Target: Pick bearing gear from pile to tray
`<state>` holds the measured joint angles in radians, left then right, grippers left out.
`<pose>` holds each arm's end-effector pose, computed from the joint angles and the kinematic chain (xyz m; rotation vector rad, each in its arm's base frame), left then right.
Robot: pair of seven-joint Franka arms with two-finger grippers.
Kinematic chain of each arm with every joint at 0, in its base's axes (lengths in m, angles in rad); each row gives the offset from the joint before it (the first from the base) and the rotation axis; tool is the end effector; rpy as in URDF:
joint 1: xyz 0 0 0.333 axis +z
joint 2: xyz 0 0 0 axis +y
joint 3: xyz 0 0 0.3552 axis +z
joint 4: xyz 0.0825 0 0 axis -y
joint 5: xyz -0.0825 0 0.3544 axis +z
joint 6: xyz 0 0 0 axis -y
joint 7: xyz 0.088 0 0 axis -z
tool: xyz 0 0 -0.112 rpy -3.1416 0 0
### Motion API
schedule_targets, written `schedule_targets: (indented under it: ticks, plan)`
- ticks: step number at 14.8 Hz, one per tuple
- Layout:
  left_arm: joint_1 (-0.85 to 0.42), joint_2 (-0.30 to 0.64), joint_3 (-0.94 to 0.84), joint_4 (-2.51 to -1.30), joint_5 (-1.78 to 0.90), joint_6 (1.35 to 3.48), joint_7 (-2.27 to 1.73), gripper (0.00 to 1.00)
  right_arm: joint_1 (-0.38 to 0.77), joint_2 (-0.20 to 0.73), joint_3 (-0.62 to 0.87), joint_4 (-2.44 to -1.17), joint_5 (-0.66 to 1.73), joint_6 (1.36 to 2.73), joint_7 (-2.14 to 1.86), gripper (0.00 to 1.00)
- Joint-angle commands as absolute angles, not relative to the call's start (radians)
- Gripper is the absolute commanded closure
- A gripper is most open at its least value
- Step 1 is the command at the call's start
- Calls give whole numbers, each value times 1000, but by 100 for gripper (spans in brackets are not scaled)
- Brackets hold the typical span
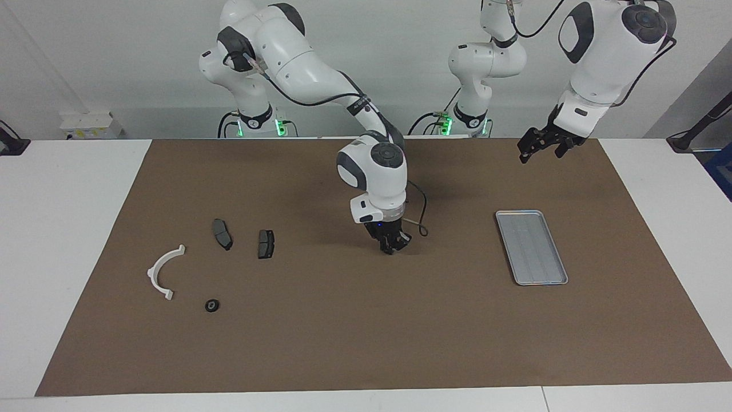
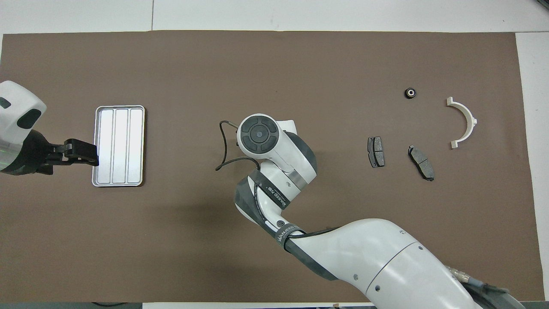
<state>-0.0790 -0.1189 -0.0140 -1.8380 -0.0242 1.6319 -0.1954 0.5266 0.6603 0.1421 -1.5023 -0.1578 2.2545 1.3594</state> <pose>0.4781 -0.0476 0.6055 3.1245 0.1643 -0.1401 0.5819 0.4262 0.3337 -2.9241 0.9542 -0.1357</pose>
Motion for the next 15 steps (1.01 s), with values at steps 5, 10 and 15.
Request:
schedule_targets:
  ticks: [5, 10, 15]
  plan:
    - [-98, -176, -5, -1928, -26, 1722, -222, 0, 370, 568, 169, -1328, -140, 1915, 1178, 0]
    - [-262, -68, -6, -1913, -3, 1816, -441, 0, 125, 512, 167, -1336, -84, 1822, 656, 0]
    - [-431, 147, -9, -1864, -1, 2003, -656, 0, -34, 529, 167, -1420, -92, 1905, 489, 0]
